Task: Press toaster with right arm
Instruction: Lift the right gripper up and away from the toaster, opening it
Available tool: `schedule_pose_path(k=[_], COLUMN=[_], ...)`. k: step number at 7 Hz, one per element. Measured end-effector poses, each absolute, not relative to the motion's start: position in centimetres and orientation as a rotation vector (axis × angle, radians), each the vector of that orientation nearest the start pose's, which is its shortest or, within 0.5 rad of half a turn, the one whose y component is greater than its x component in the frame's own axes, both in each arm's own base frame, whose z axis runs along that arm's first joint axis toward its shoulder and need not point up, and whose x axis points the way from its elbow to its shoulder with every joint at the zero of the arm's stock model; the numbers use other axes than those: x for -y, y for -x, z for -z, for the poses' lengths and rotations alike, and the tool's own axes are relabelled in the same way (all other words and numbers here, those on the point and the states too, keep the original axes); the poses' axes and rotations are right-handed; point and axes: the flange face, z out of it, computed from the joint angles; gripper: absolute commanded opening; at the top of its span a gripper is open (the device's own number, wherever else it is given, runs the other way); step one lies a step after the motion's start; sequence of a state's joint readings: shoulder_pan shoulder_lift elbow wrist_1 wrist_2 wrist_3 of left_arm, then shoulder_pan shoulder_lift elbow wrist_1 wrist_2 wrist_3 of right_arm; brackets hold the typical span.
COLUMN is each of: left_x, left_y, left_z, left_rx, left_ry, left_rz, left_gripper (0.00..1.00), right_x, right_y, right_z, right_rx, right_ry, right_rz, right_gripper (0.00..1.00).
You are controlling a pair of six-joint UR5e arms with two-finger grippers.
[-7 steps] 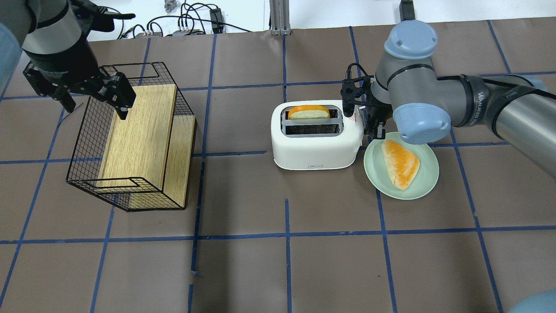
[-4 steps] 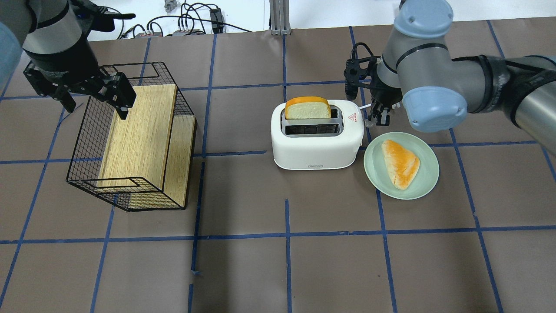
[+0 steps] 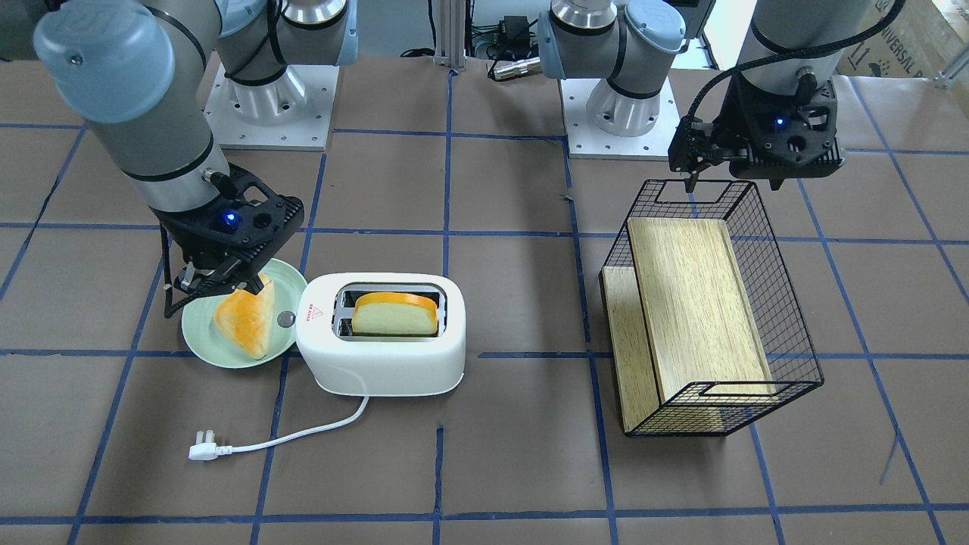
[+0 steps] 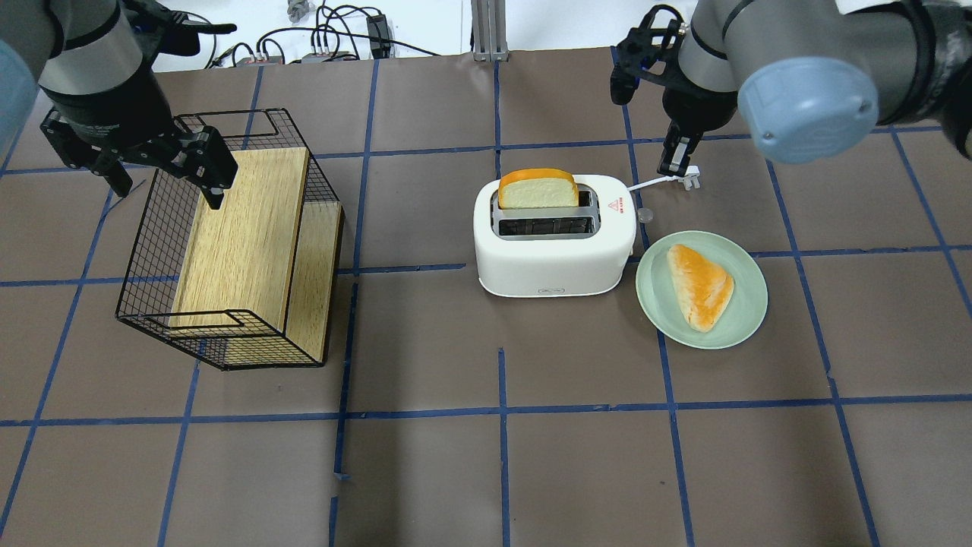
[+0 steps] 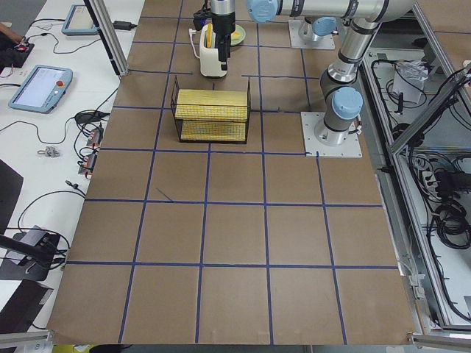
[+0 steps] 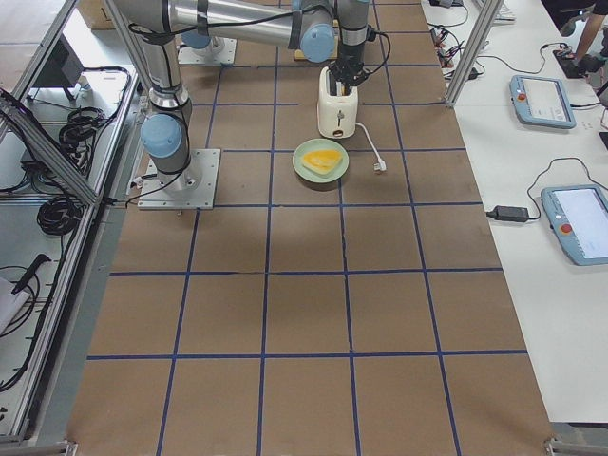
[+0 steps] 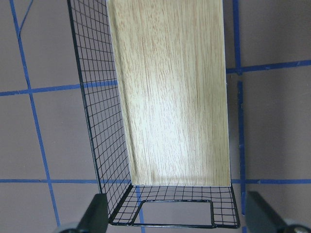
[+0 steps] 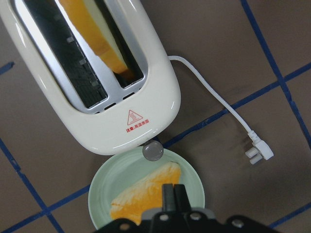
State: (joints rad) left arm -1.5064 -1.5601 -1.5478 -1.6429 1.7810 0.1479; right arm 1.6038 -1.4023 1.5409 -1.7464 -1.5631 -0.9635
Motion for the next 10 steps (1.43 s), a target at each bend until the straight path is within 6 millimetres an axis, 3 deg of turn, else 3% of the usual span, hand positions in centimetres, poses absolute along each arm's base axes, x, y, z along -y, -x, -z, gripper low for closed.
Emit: schedule_pose_path(k=[2,5,6,10], left_x=[49.0,49.0,49.0,49.0], left_y=[8.1,8.1,8.1,8.1], left_z=[-50.0,-50.0,-50.0,-50.0], left_rx=[-2.933,-2.933,-2.933,-2.933], left_ry=[-0.129,-0.129,-0.130,-0.129], left_rz=[-0.089,-0.089,-0.089,-0.089], left_gripper=[1.00,1.00,1.00,1.00], right_x=[56.0,56.3,56.3,55.9], right_y=[-15.2,-14.7,-14.6,-14.6], right_z=[-46.7,-48.0,-48.0,-47.5], right_rx=[-2.966,-3.121,-3.129,-3.126], right_ry=[1.035,0.287,0.128,0.013], right_rz=[0.031,0.035,0.029,-0.036], right_gripper=[0.36,0.78,0.99,1.00])
